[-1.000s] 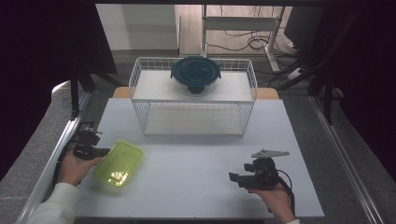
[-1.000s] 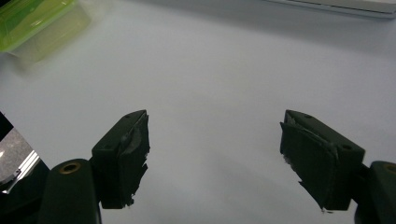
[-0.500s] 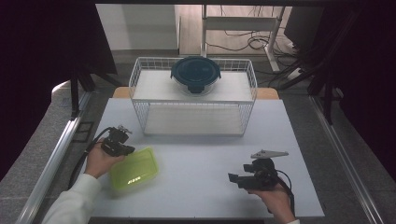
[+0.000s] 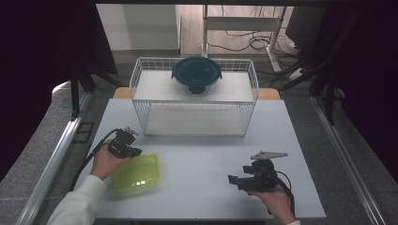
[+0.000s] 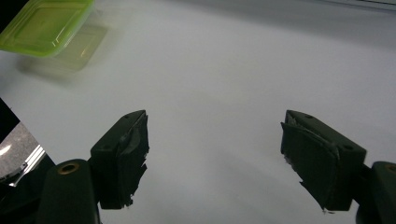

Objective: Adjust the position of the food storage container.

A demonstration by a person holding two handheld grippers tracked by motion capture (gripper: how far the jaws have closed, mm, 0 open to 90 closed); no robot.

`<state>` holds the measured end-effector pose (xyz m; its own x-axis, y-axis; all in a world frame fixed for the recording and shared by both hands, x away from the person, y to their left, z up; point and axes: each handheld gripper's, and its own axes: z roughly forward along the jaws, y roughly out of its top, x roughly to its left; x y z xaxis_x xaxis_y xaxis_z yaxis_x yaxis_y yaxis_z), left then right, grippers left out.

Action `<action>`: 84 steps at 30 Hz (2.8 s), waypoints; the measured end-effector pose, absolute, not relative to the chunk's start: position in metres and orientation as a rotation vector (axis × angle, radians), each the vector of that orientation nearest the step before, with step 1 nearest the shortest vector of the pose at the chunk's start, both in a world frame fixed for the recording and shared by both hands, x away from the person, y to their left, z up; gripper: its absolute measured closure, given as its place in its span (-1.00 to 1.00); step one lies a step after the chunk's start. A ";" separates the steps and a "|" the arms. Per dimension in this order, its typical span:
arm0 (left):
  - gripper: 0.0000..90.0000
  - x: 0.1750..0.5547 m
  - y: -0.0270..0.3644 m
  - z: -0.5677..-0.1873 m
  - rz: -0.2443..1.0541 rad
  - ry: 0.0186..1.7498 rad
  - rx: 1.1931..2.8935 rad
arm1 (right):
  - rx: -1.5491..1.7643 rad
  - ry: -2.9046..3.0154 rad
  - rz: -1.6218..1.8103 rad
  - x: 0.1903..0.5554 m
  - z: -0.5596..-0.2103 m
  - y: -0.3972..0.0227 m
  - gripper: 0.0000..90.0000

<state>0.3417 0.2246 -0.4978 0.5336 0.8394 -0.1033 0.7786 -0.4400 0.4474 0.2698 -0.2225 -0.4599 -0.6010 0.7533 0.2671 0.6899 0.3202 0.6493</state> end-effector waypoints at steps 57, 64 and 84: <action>1.00 0.261 0.272 -0.506 0.113 1.605 2.110 | 1.365 2.461 1.143 0.269 -0.458 -0.227 -0.49; 1.00 0.268 0.247 -0.503 0.094 1.542 2.146 | 1.368 2.458 1.144 0.269 -0.457 -0.228 -0.49; 1.00 0.282 0.190 -0.500 0.012 1.405 2.184 | 1.368 2.460 1.144 0.269 -0.457 -0.229 -0.49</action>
<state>0.2818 0.1899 -0.4998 0.4568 0.8465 -0.2733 0.8419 -0.3122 0.4402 0.2693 -0.2286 -0.4569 -0.5904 0.7660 0.2542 0.6880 0.3130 0.6547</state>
